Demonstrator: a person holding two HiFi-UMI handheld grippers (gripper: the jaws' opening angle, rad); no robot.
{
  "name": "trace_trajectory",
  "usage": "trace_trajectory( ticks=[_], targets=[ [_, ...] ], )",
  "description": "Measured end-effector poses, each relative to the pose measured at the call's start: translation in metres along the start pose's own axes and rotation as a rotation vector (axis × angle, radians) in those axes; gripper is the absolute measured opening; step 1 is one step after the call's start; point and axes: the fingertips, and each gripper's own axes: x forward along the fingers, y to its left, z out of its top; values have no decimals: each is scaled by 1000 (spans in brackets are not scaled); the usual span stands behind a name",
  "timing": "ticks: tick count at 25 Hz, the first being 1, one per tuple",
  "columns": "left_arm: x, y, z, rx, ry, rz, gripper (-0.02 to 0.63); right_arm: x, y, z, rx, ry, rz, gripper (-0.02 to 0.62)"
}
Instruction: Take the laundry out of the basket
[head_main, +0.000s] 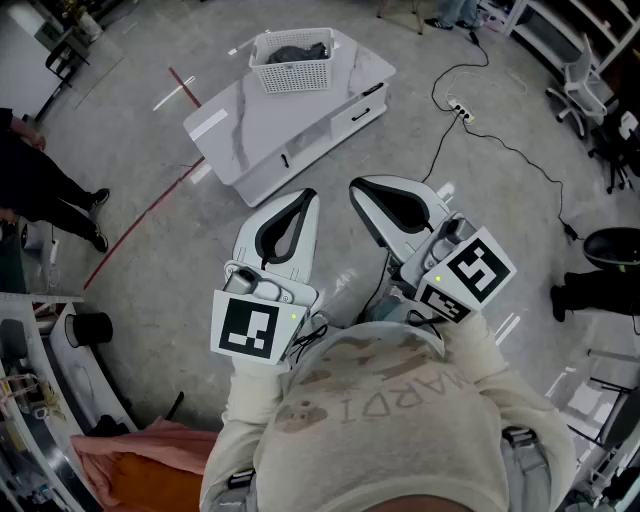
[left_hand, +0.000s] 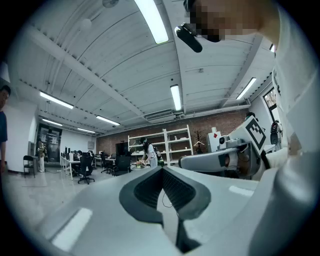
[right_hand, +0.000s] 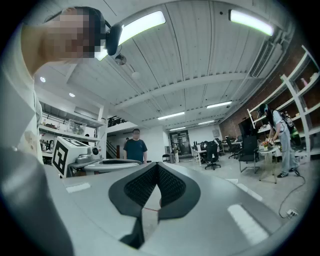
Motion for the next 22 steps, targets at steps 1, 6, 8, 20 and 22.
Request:
trace_trajectory(
  ticks=[1,6,8,20,22],
  targets=[
    [1,0,1,-3,0,-1,0,1,0,1,-1,0,3,28],
    [5,5,3,2,1,21,0,4,-5,3,2,-2,16,28],
    [7,6,3,9,5,33,1,5,-8,3,4,-1,20,28],
    [49,-4,7,1,9,77,2,-14,-56,5,38,-17,26,28],
    [61,-11,8,-8,0,84,2,-22,-64,4,20,-14,52,28]
  ],
)
